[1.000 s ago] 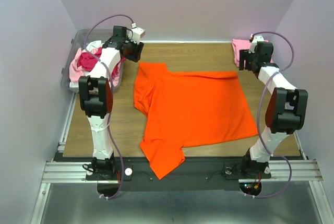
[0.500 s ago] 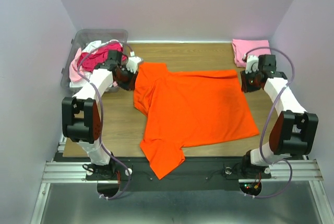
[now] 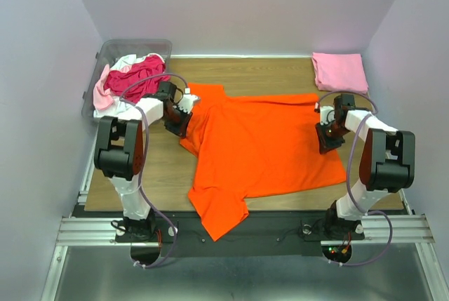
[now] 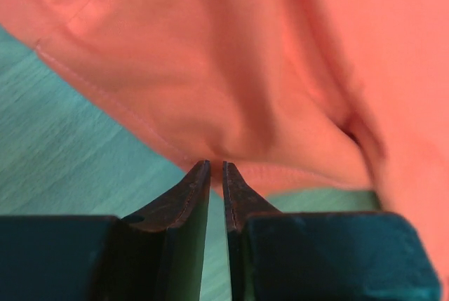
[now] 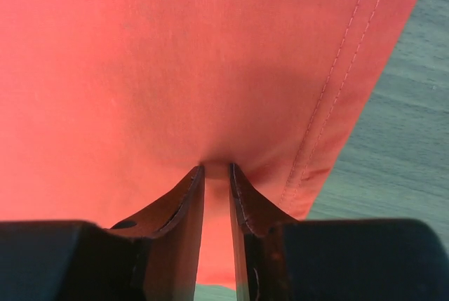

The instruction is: Fold and stack the t-shirts

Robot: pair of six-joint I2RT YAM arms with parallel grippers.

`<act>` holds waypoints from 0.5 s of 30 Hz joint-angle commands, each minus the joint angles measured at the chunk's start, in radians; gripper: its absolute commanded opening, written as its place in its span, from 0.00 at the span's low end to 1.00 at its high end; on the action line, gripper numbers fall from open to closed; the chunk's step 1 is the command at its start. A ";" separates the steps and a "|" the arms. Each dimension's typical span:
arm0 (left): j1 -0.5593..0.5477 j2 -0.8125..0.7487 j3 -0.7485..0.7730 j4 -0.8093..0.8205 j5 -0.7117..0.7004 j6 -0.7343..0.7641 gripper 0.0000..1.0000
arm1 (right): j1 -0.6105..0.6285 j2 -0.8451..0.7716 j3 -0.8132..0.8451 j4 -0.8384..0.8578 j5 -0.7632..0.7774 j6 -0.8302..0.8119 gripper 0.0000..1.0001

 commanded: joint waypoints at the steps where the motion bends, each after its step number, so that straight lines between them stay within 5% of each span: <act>1: 0.002 0.081 0.019 0.024 -0.115 -0.012 0.22 | 0.001 0.058 -0.021 0.085 0.127 -0.019 0.27; 10: 0.043 0.265 0.270 -0.046 -0.262 0.038 0.17 | 0.001 0.169 0.077 0.116 0.192 0.035 0.25; 15: 0.043 0.422 0.564 -0.087 -0.342 0.044 0.17 | 0.001 0.223 0.164 0.117 0.163 0.053 0.26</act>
